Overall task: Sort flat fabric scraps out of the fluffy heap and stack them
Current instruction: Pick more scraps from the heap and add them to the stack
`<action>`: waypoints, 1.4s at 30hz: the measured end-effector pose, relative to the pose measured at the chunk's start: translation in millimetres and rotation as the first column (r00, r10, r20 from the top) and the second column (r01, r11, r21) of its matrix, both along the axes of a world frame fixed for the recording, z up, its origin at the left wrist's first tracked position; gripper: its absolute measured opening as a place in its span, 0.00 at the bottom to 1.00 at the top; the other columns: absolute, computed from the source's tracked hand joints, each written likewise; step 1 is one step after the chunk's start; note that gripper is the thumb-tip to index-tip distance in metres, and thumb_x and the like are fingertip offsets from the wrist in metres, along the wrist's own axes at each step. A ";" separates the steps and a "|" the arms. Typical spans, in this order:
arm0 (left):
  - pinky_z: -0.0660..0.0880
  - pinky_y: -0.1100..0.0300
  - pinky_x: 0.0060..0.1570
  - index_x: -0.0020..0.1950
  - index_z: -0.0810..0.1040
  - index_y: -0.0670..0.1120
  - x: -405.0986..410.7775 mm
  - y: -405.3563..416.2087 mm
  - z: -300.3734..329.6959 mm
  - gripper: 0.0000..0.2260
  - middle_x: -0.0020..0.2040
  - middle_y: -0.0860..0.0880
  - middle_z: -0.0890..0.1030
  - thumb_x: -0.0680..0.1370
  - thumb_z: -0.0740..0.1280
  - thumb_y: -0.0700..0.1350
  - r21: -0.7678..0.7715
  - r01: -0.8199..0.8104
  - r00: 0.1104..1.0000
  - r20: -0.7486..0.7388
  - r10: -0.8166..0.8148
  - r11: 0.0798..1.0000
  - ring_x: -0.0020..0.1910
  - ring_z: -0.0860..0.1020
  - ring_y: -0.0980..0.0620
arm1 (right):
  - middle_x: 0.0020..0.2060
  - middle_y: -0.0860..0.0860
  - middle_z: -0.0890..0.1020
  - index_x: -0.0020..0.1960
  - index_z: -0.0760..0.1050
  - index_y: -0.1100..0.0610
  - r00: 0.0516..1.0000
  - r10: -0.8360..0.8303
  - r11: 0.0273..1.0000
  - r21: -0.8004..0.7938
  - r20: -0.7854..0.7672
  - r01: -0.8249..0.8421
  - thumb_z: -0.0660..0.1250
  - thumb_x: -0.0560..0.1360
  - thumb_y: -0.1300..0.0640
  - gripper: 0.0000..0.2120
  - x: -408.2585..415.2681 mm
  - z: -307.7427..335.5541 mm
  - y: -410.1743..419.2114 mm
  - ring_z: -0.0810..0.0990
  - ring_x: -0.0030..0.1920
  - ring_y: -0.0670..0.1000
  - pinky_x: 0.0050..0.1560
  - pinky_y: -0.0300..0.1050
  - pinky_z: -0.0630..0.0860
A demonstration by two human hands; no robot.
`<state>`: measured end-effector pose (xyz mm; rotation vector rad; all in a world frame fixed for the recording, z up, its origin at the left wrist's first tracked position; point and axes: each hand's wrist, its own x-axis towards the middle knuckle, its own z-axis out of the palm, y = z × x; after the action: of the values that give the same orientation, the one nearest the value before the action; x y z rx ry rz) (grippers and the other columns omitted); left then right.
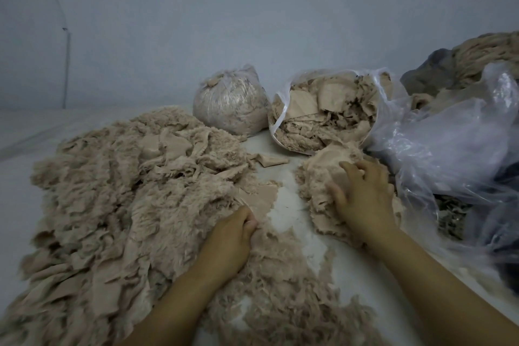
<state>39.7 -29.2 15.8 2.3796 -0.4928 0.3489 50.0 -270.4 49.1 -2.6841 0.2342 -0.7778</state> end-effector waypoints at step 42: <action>0.67 0.62 0.33 0.38 0.82 0.51 9.5 18.0 12.1 0.12 0.32 0.53 0.77 0.77 0.66 0.37 -0.228 -0.074 0.971 -0.238 0.018 0.971 0.33 0.74 0.55 | 0.32 0.52 0.78 0.40 0.78 0.57 0.885 0.368 0.089 0.937 0.284 -0.338 0.73 0.70 0.63 0.05 -30.1 -16.9 57.3 0.76 0.34 0.51 0.40 0.45 0.77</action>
<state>49.2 -11.2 27.8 2.1673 -0.2690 0.1339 19.9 -213.1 32.2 -1.3233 0.0208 -0.2117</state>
